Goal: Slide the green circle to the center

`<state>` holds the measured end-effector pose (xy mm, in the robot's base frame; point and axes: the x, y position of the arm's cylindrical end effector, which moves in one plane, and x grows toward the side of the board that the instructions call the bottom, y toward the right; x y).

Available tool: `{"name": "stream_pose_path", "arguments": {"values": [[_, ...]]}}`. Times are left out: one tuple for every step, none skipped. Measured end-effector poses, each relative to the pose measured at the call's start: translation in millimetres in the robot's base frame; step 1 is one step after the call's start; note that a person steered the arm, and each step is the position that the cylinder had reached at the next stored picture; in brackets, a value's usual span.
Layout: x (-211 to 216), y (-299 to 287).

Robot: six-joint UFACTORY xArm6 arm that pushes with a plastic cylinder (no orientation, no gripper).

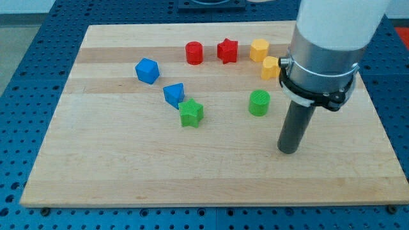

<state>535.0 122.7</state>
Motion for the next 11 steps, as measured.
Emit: {"name": "stream_pose_path", "arguments": {"values": [[-12,0],[-46,-1],[-60,-1],[-68,-1],[-73,-5],[-74,-17],[-74,-22],[-74,-30],[-74,-43],[-74,-48],[-74,-54]]}}
